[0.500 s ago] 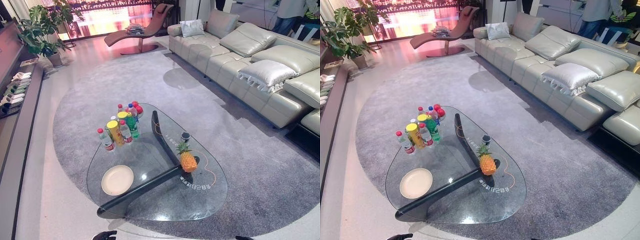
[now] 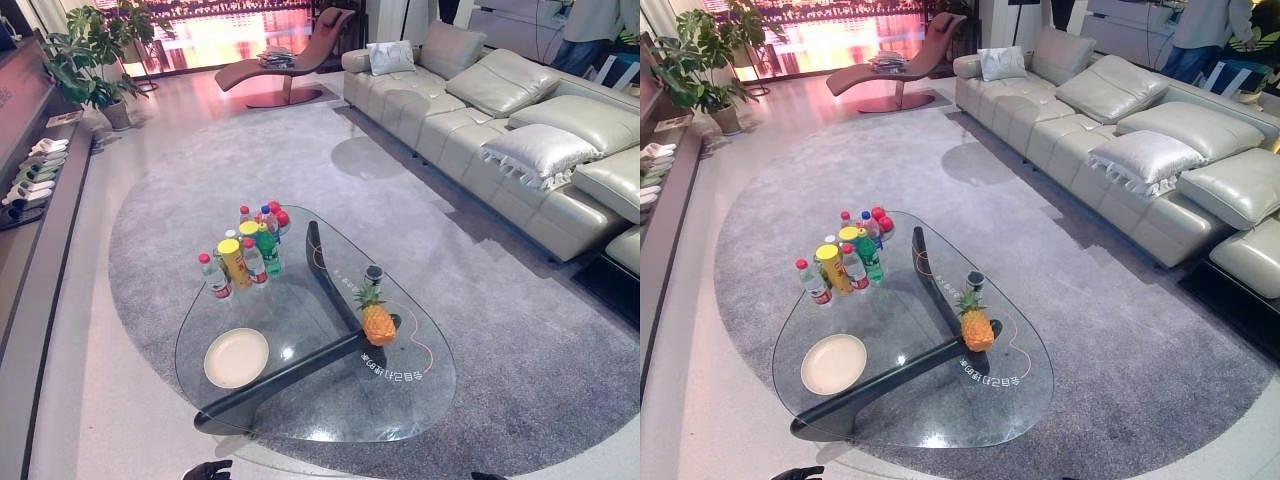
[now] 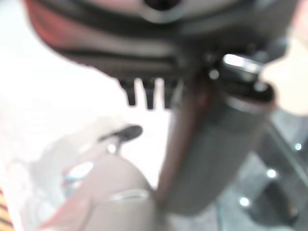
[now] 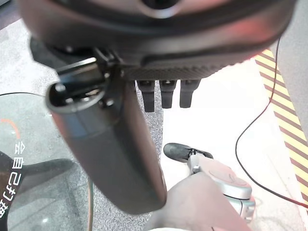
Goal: Pick up the fruit to the plate
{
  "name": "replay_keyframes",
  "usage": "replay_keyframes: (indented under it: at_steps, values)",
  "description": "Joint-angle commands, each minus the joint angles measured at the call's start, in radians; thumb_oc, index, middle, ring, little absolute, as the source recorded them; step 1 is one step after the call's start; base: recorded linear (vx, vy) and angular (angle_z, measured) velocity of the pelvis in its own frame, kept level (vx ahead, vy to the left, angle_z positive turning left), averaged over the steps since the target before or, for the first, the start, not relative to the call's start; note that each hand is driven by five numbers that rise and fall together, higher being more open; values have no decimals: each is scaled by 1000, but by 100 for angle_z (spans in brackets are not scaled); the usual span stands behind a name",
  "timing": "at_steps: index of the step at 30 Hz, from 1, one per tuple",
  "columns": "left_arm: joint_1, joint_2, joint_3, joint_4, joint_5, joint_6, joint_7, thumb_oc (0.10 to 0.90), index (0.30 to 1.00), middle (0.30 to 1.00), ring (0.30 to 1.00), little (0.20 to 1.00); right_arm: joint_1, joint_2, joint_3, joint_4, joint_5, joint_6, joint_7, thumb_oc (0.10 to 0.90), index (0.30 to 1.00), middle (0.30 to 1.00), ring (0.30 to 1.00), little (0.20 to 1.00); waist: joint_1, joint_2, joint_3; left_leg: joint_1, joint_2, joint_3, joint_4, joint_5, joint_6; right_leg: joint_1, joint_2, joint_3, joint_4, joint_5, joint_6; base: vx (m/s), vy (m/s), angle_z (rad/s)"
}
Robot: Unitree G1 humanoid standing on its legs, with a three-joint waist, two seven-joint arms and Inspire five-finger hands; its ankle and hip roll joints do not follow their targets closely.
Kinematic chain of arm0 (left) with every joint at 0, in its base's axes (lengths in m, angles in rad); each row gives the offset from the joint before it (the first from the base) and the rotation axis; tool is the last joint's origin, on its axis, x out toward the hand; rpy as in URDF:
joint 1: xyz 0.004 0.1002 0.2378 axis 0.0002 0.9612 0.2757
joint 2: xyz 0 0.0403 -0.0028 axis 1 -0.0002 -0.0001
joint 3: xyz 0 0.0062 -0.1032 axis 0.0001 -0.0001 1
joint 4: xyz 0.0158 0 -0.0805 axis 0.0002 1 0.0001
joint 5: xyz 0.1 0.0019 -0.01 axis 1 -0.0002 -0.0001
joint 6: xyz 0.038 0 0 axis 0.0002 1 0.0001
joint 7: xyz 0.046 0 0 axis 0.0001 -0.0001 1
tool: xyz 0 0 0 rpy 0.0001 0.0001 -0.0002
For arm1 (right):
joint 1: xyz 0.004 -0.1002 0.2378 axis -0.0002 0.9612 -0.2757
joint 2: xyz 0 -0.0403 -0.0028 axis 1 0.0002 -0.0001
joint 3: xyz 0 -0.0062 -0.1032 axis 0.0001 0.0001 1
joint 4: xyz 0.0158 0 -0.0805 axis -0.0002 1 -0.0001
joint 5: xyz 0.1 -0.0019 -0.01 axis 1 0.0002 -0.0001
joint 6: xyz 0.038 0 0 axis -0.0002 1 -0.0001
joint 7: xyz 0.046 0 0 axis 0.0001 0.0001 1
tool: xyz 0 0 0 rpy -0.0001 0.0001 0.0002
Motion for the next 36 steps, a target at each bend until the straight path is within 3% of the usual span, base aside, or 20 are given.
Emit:
replay_keyframes:
  at_steps: [1, 11, 18, 21, 28, 32, 36]
  values:
    - [-70, -4, -19, 62, -22, -10, -14, 800, 900, 900, 900, 900, -67, -16, -18, 46, -2, -17, -25, 800, 900, 900, 900, 900, 22, 13, 35, 34, 90, 45, 6, 15, -11, -8, -90, -35, -1, 54, 39, 0, 0, 0]
    - [-58, 1, -19, 43, -60, -1, -18, 800, 900, 900, 900, 900, -65, -30, -10, 23, -15, -3, -24, 800, 900, 900, 900, 900, 21, 17, 72, 4, 89, 40, 6, 26, -13, -40, -86, -27, -1, 62, 37, 11, 2, 0]
    - [-62, 14, -24, 22, -114, 6, -1, 800, 900, 900, 900, 900, -77, -40, 0, 2, -20, -3, -32, 800, 900, 900, 900, 900, 22, 23, 186, -127, 70, 1, 6, 51, -3, -176, -76, 16, -1, 98, 31, -62, 9, -1]
    - [-127, 27, -4, 22, -170, -1, 27, 800, 900, 900, 900, 900, -134, -69, 6, 11, -16, -22, -23, 800, 900, 900, 900, 900, 24, 33, 281, -242, 44, -36, 6, 68, 4, -290, -73, 25, -1, 126, 28, -220, 16, -7]
    - [-238, 57, -44, -20, -336, -23, -16, 800, 900, 900, 900, 900, -221, -135, 33, -25, 33, -13, -17, 800, 900, 900, 900, 900, 22, 49, 390, -351, 11, -64, 6, 73, 7, -406, -76, 41, 6, 144, 25, -111, 27, 1]
    - [-312, 74, -59, -77, -464, -40, -19, 800, 900, 900, 900, 900, -287, -159, 39, -67, 114, -38, -60, 800, 900, 900, 900, 900, 24, 50, 451, -418, 5, -79, 8, 91, 10, -504, -80, 59, 66, 136, 25, -141, -14, 1]
    - [-361, 91, -44, -120, -601, -71, 27, 800, 900, 900, 900, 900, -325, -165, 20, -117, 197, -148, -151, 800, 900, 900, 900, 900, 21, 37, 464, -527, 6, -104, 78, 76, 13, -611, -76, 81, 135, 116, 23, -103, -73, 0]
